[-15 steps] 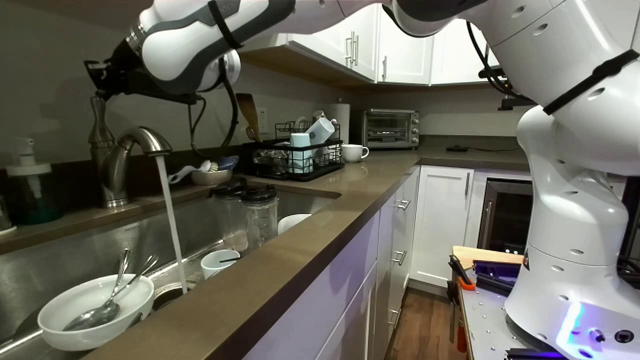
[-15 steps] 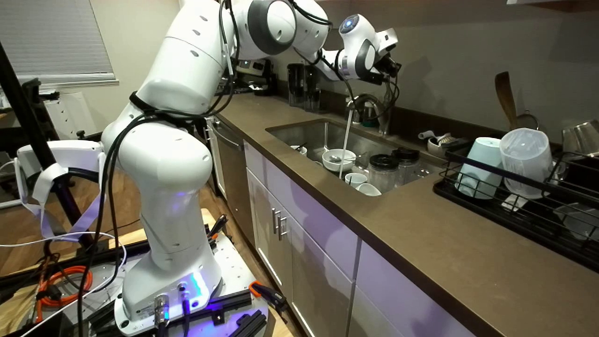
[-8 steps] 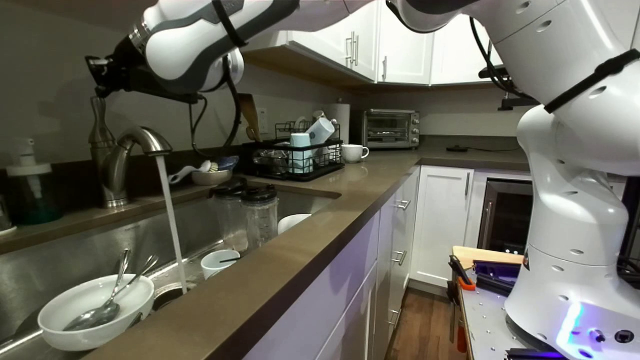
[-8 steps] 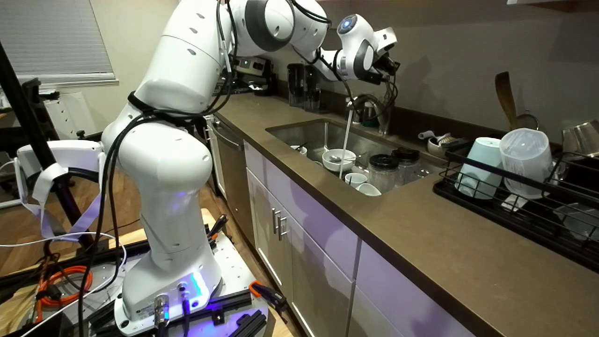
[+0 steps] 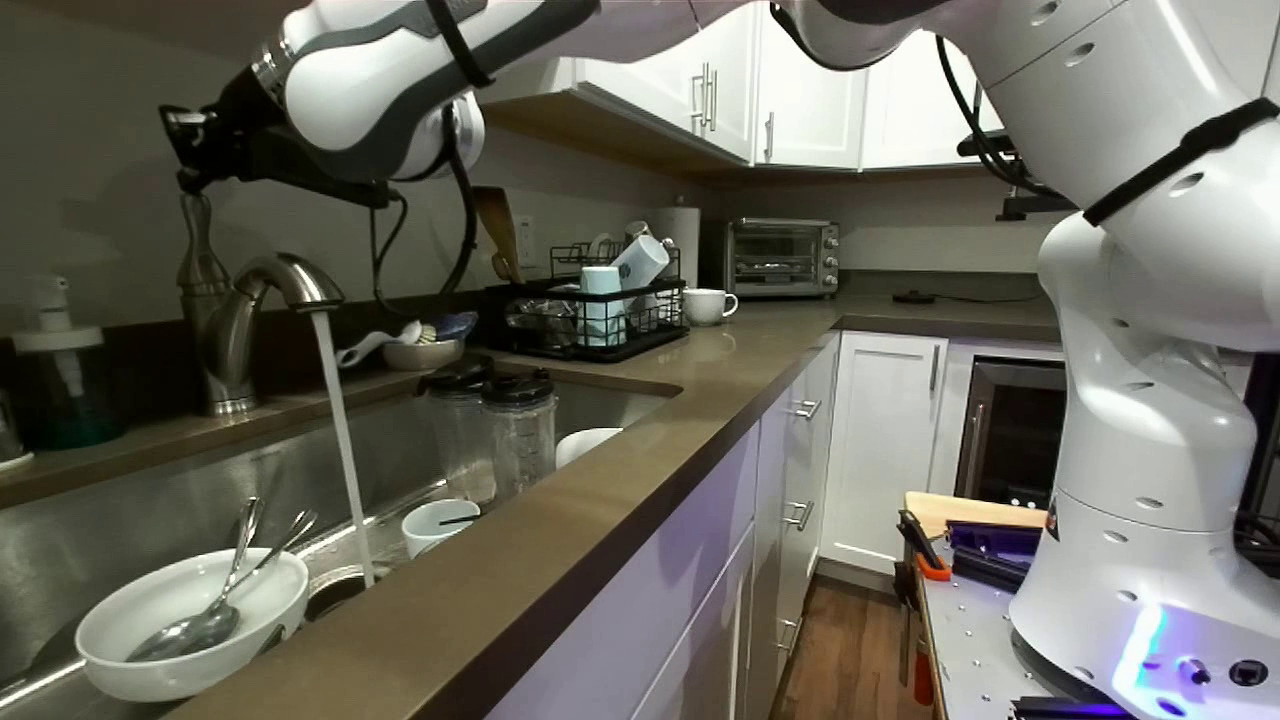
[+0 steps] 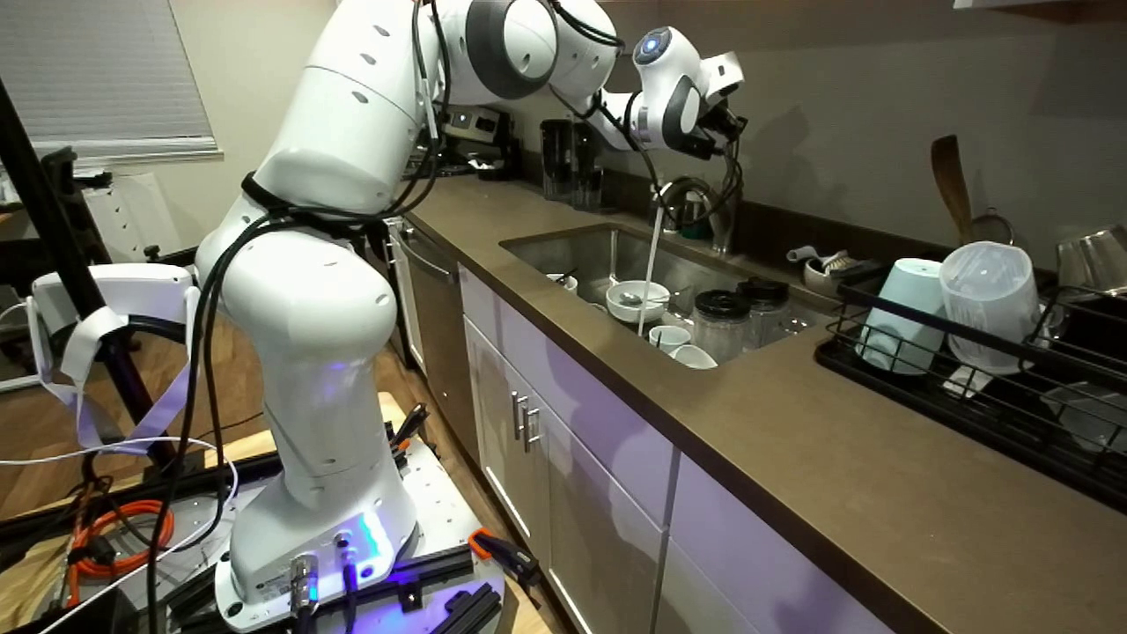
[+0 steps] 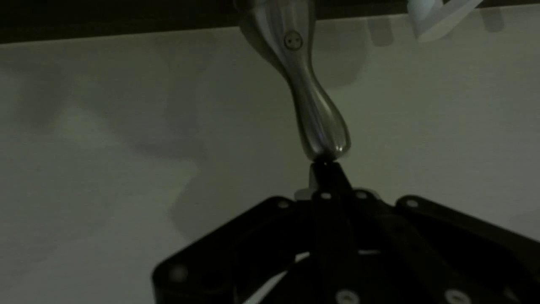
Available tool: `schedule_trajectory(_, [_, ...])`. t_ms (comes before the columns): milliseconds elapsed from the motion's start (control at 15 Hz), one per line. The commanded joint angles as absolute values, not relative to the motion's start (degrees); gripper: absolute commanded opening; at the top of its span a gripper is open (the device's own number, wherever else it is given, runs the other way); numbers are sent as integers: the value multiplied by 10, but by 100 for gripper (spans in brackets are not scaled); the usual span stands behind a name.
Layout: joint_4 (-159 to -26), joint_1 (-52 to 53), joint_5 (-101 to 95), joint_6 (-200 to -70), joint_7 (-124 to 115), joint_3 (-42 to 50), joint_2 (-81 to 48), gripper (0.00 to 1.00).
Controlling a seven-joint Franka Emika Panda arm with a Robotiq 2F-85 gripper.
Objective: Open then close the tap
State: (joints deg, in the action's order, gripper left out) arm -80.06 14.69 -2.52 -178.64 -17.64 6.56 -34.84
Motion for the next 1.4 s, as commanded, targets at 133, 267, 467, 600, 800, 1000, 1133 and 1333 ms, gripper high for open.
schedule_trajectory(133, [-806,121,-28,-1783,-156,29,-342,2])
schedule_trajectory(267, [-808,121,-31,-1779,-156,29,-341,2])
schedule_trajectory(467, [-822,127,-37,-1773,-155,36,-332,2])
schedule_trajectory(600, [-835,134,-43,-1774,-159,49,-323,2])
schedule_trajectory(800, [-855,137,-47,-1781,-161,55,-311,2])
schedule_trajectory(1000, [-875,138,-49,-1783,-164,57,-300,2])
schedule_trajectory(1133, [-889,138,-48,-1782,-165,58,-290,2])
schedule_trajectory(1333, [-885,150,-45,-1824,-179,80,-298,2])
